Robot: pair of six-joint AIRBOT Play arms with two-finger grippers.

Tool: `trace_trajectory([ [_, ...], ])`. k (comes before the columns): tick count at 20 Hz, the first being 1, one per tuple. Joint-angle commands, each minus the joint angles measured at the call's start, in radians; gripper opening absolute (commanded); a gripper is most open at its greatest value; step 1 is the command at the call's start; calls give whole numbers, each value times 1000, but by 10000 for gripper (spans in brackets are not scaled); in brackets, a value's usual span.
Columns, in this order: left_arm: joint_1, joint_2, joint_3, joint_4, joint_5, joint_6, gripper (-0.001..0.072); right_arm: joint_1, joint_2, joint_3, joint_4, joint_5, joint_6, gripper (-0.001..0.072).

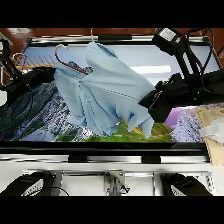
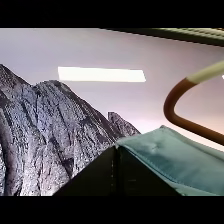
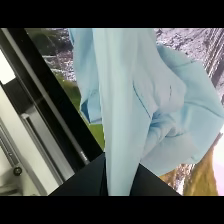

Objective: Fold the shirts.

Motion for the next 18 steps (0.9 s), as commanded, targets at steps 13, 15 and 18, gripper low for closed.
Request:
trace_trajectory([
  [13, 2, 4, 4, 0, 42, -1, 45, 0, 1, 1, -35, 93, 3, 76],
  [15, 2, 11, 4, 0, 50, 0, 45, 0, 1, 1, -35, 106, 3, 76],
  [18, 0, 19, 4, -1, 81, 0, 45, 0, -2, 1, -31, 158, 5, 76],
])
